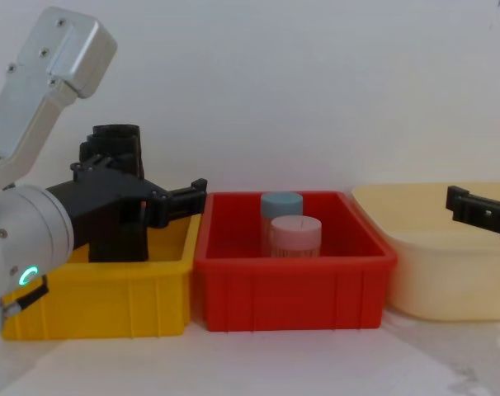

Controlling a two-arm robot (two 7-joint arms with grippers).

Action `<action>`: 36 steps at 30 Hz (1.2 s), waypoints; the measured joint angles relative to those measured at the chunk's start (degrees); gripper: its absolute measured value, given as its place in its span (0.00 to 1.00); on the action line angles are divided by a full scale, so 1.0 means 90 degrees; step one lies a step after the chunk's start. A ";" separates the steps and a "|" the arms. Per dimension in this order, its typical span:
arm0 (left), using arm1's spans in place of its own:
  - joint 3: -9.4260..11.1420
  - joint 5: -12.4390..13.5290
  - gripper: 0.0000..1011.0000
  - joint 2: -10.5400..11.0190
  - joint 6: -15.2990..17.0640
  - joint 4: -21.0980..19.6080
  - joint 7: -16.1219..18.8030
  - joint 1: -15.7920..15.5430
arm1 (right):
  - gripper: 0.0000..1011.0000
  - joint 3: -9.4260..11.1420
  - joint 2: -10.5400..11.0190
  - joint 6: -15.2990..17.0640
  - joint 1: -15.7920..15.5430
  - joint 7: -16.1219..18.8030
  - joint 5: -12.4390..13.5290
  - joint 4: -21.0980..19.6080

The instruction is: Pick up the garbage bag with the one hand and transfer it to the other hand.

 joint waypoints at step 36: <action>0.0000 0.0000 0.99 0.0000 0.0000 0.0000 0.0000 0.0000 | 0.99 0.0000 0.0000 0.0000 0.0000 0.0000 0.0000 0.0000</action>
